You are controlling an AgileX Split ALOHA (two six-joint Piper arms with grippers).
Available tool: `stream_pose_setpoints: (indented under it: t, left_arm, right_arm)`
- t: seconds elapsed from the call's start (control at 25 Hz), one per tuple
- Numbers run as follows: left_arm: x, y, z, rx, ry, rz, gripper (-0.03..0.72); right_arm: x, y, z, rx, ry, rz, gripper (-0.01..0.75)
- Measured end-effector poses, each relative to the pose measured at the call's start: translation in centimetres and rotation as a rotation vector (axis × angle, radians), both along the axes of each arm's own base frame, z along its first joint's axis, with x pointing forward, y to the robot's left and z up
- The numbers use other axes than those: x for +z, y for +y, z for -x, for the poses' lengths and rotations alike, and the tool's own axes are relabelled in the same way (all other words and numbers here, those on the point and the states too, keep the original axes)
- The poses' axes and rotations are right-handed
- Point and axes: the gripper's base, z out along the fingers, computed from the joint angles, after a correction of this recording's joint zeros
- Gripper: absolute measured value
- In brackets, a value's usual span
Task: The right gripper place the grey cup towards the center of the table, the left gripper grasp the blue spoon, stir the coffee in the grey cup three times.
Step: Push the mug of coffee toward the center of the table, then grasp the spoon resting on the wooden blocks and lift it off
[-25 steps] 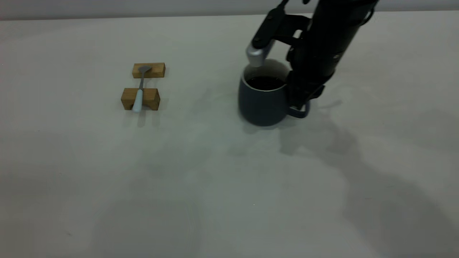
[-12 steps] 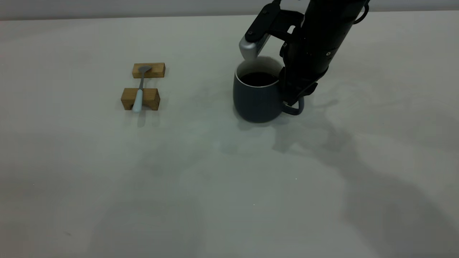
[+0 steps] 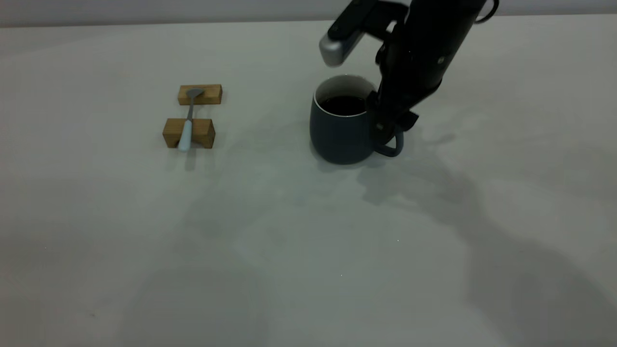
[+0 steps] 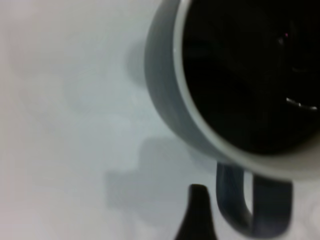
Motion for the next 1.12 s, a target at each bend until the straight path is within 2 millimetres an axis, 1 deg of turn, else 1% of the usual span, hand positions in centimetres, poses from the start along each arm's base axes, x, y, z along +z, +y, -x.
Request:
stream_pose_setpoints:
  t: [0.08, 0.16, 0.28, 0.4, 0.52, 0.6, 0.68, 0.8, 0.92, 1.0, 1.12]
  left_arm:
    - [0.0, 0.0, 0.0, 0.0, 0.0, 0.0, 0.505]
    - [0.0, 0.0, 0.0, 0.0, 0.0, 0.0, 0.505]
    - [0.0, 0.0, 0.0, 0.0, 0.0, 0.0, 0.505]
    - [0.0, 0.0, 0.0, 0.0, 0.0, 0.0, 0.505]
    - [0.0, 0.0, 0.0, 0.0, 0.0, 0.0, 0.505]
    - [0.0, 0.0, 0.0, 0.0, 0.0, 0.0, 0.505]
    - [0.0, 0.0, 0.0, 0.0, 0.0, 0.0, 0.505]
    - [0.0, 0.0, 0.0, 0.0, 0.0, 0.0, 0.505]
    - [0.0, 0.0, 0.0, 0.0, 0.0, 0.0, 0.505]
    - [0.0, 0.0, 0.0, 0.0, 0.0, 0.0, 0.505]
    - [0.0, 0.0, 0.0, 0.0, 0.0, 0.0, 0.505]
  right_arm:
    - [2.4, -0.3, 0.3, -0.004, 0.022, -0.001, 0.722]
    - [5.6, -0.6, 1.0, -0.012, 0.049, -0.003, 0.727]
    - [12.0, -1.7, 2.8, 0.001, 0.06, 0.015, 0.727]
    - [17.9, -3.1, 5.6, -0.004, 0.081, 0.028, 0.721]
    - [22.9, -4.7, 8.8, -0.078, 0.089, 0.004, 0.704]
    - [25.5, -5.7, 10.8, -0.162, 0.093, -0.011, 0.692]
    - [27.9, -6.8, 12.6, -0.245, 0.057, -0.05, 0.685]
    - [30.2, -8.1, 15.2, -0.309, -0.001, -0.109, 0.683]
    - [31.1, -9.6, 18.2, -0.319, -0.037, -0.137, 0.682]
    - [30.7, -10.7, 20.5, -0.324, -0.046, -0.139, 0.682]
    - [29.9, -12.7, 24.5, -0.346, -0.07, -0.167, 0.68]
